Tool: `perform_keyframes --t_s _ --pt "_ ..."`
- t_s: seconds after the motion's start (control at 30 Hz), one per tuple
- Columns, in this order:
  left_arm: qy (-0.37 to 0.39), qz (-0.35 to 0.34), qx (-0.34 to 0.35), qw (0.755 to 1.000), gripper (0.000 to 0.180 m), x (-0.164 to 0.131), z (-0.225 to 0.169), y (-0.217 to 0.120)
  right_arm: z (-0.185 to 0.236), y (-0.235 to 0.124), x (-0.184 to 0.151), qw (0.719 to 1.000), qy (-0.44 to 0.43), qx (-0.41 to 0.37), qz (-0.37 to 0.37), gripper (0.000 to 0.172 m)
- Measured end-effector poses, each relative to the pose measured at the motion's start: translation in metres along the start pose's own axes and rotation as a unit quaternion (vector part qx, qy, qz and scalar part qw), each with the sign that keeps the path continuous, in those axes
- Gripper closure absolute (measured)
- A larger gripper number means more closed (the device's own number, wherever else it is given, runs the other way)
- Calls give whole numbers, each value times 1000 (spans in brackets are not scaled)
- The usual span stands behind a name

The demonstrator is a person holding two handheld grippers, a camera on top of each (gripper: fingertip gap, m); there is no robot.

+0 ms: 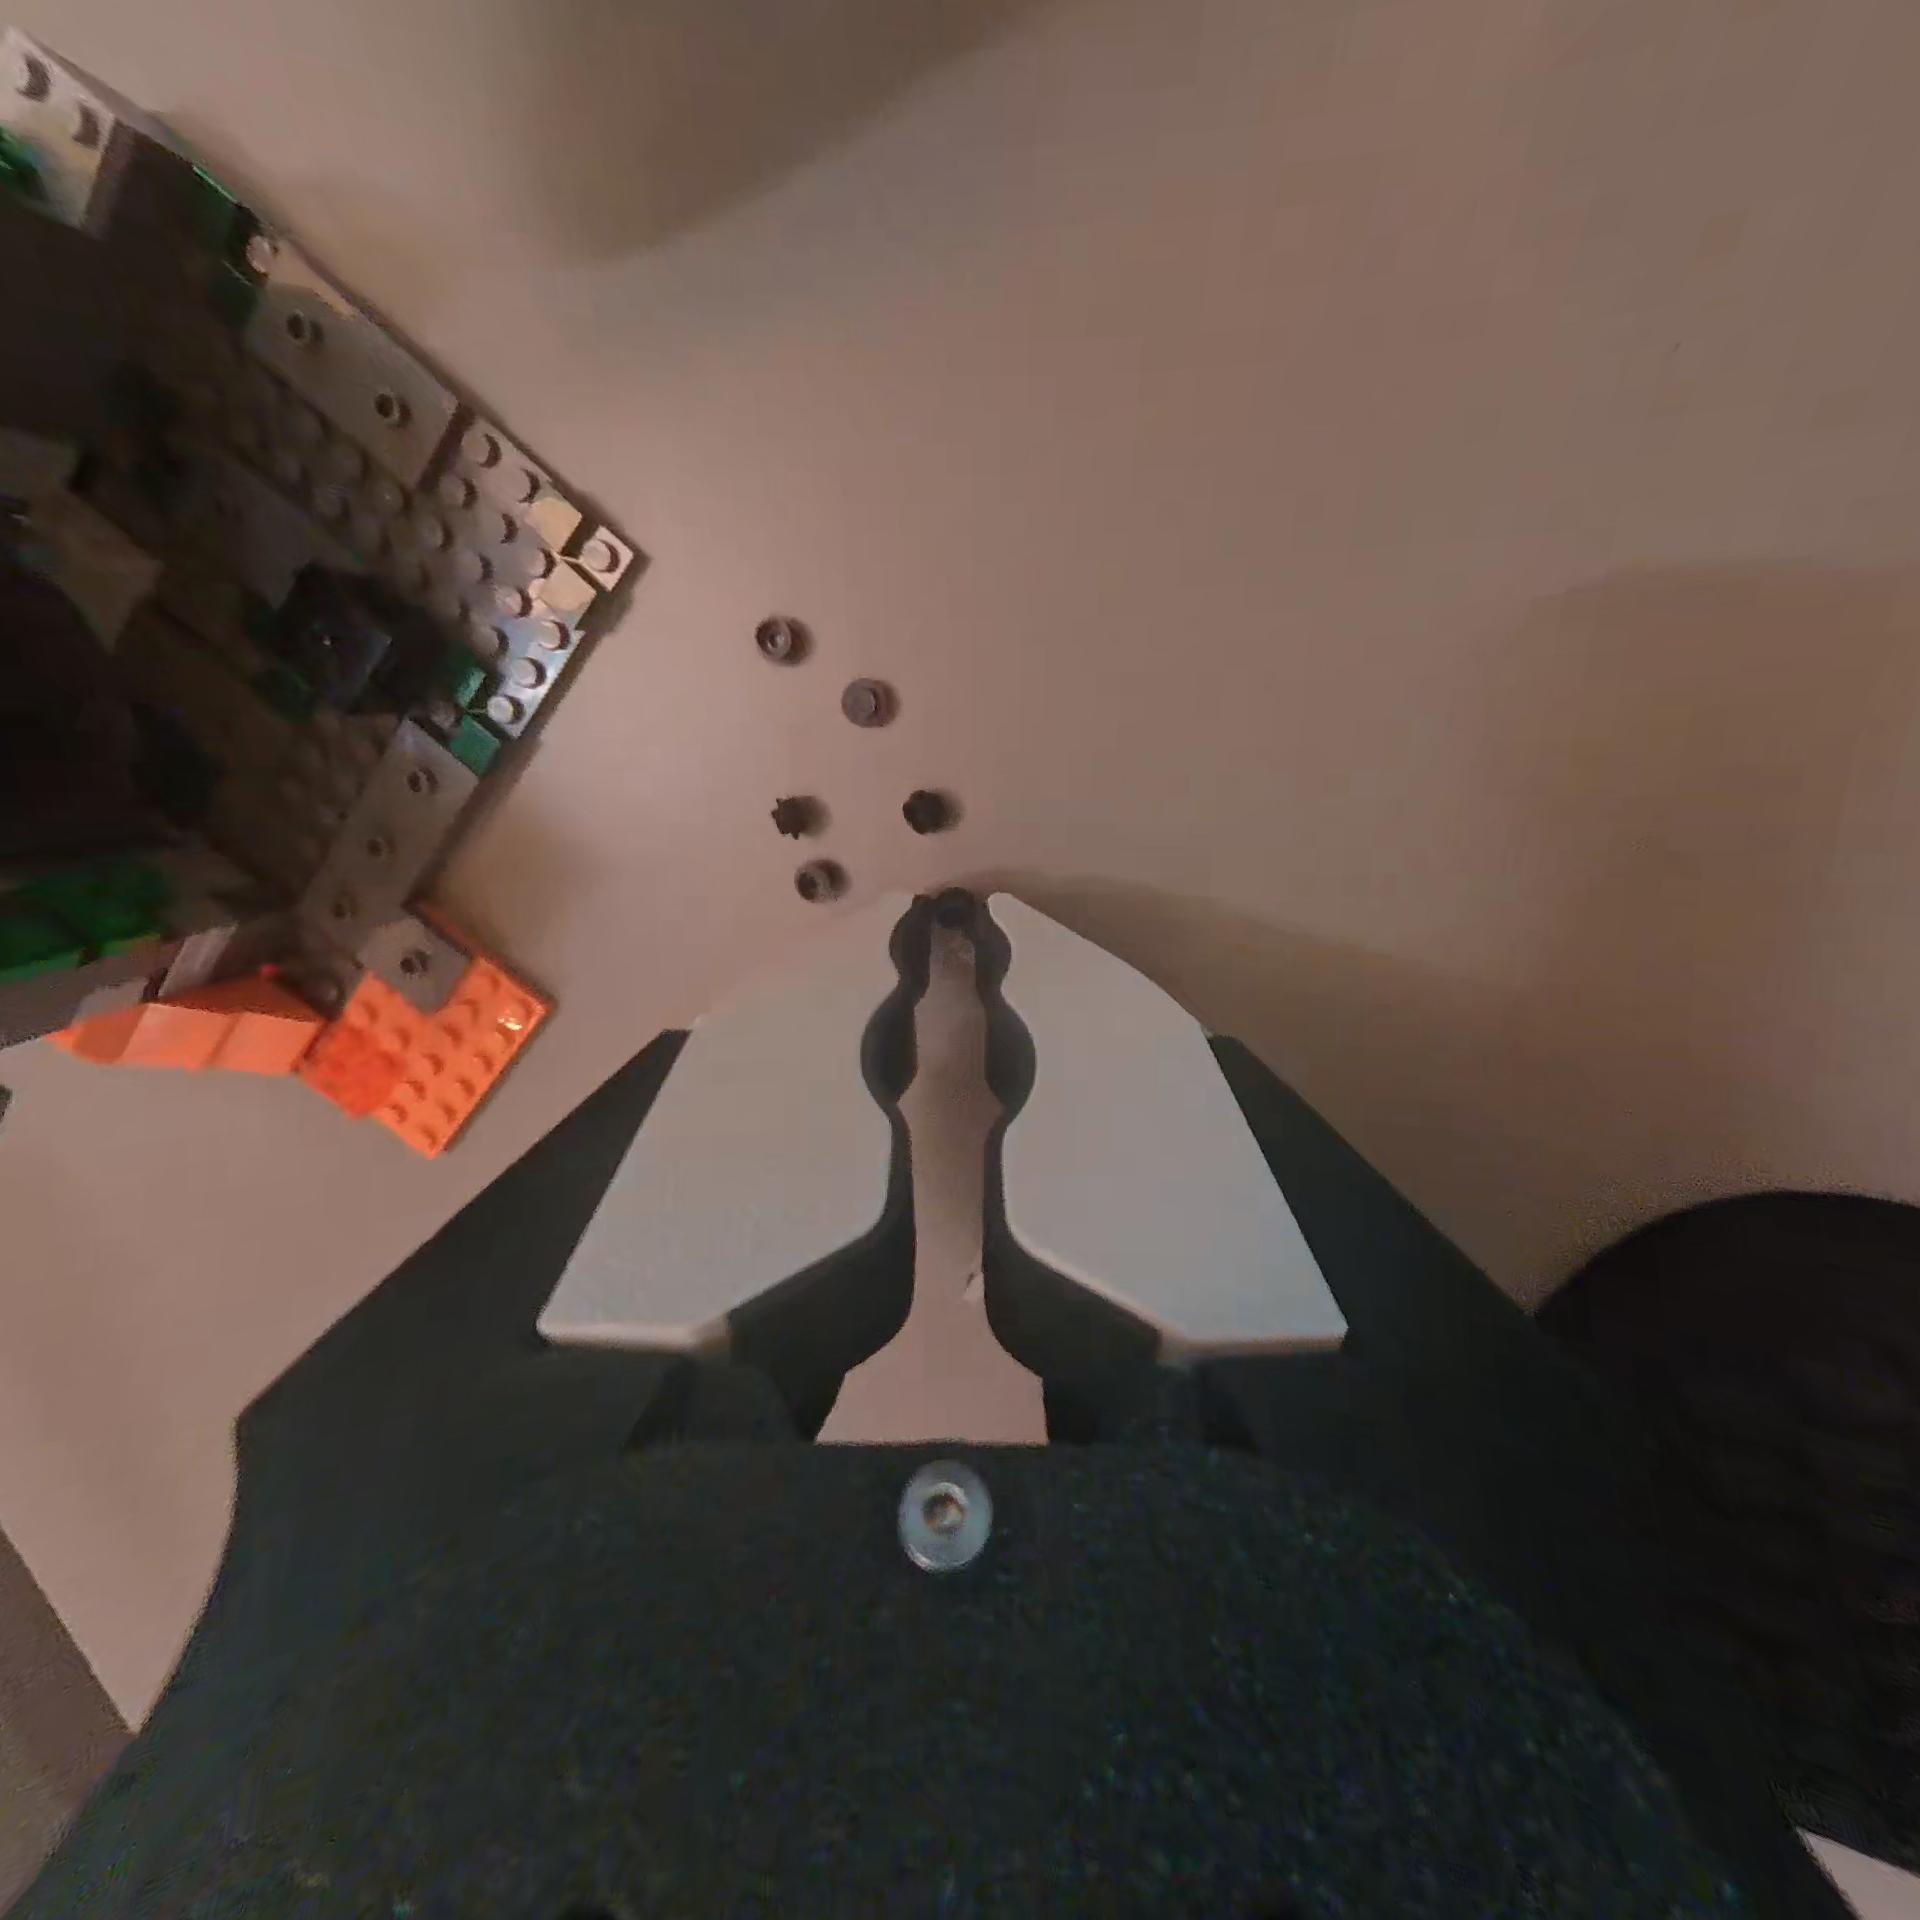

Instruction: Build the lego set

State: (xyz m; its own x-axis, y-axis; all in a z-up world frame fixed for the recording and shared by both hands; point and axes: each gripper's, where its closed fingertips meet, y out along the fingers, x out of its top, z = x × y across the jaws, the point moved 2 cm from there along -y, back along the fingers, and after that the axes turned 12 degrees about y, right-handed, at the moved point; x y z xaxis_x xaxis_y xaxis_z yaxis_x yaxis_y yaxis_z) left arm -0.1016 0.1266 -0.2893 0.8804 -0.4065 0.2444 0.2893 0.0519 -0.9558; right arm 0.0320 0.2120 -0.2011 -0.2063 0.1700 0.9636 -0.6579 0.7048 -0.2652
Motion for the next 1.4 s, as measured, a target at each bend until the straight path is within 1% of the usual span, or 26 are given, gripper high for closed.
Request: perform_keyframes --t_s 0.13,0.27,0.43,0.53,0.67,0.77,0.83,0.9,1.0,1.07,1.1,1.13,1.23,1.3,1.4 --pt "-11 -9 12 1000 168 2 1 1 4 1 0 1000 -4 3 2 172" --pt "-24 -25 33 999 167 4 0 -1 7 1 0 1000 -11 5 2 172" --pt "-68 -54 105 991 167 2 8 -14 6 0 0 1000 -17 -3 3 172" --pt "-118 -70 167 976 168 -14 19 -33 6 -3 3 1000 -14 -11 0 172" --pt "-193 -71 245 947 172 -52 39 -71 11 -8 8 1000 -12 -17 -4 172" --pt "-264 -69 279 921 172 -82 51 -92 21 -11 11 1000 -13 -17 -3 172" --pt "-309 -70 291 903 172 -97 57 -99 29 -13 12 1000 -18 -19 -2 172" --pt "-345 -70 282 893 168 -107 59 -98 37 -15 11 1000 -22 -20 1 172" --pt "-371 -57 255 891 166 -119 62 -85 48 -18 8 999 -24 -20 7 172" --pt "-394 -44 207 894 163 -124 59 -70 53 -20 7 999 -25 -23 9 172" --pt "-398 -42 191 896 164 -124 59 -65 56 -22 7 999 -24 -24 9 172" --pt "-398 -42 178 899 166 -123 59 -59 59 -23 7 999 -23 -24 8 172" --pt "-381 -34 106 918 165 -114 44 -42 63 -28 7 999 -19 -27 2 172" --pt "-364 -9 92 927 165 -114 36 -33 63 -31 6 1000 -14 -27 -1 172" --pt "-361 -3 66 930 165 -110 28 -24 63 -32 4 1000 -2 -24 -3 172"
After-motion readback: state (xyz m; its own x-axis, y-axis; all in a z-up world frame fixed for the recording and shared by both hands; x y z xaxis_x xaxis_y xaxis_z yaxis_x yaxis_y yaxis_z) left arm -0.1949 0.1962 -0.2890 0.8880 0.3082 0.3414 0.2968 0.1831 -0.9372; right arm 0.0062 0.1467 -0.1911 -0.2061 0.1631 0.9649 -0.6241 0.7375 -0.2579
